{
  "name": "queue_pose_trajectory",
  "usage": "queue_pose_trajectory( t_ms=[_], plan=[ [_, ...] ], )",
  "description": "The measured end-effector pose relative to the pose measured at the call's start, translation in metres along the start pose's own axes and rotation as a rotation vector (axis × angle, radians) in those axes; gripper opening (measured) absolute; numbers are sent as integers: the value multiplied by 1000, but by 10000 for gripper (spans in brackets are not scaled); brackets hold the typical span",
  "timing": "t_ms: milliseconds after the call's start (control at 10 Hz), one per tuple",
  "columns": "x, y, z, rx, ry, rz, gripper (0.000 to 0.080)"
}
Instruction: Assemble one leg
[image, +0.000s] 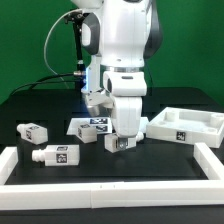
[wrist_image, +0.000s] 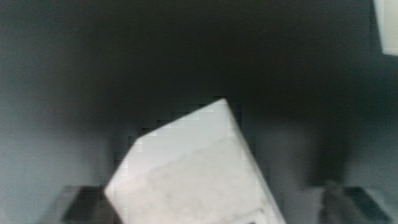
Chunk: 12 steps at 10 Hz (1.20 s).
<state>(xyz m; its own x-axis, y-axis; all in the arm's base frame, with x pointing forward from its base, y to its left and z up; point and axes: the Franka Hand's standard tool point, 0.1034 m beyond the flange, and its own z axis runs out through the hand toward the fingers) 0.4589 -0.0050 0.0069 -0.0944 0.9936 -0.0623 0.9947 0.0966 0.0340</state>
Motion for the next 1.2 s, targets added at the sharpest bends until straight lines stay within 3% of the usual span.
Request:
queue_pose_trajectory(
  t_ms=[100, 200, 300, 400, 700, 800, 1000, 1100, 1200],
  plan=[
    [0, 0, 0, 0, 0, 0, 343],
    [0, 0, 0, 0, 0, 0, 281],
    [0, 0, 0, 0, 0, -2, 281],
    [0, -11, -8, 8, -3, -36, 281],
    [-9, -53, -46, 5, -9, -133, 281],
    [-17, -63, -45, 4, 0, -122, 281],
    [-16, -61, -43, 6, 1, -111, 282],
    [-14, -63, -40, 14, 3, -124, 282],
    [-6, -69, -28, 38, 14, -218, 282]
  ],
)
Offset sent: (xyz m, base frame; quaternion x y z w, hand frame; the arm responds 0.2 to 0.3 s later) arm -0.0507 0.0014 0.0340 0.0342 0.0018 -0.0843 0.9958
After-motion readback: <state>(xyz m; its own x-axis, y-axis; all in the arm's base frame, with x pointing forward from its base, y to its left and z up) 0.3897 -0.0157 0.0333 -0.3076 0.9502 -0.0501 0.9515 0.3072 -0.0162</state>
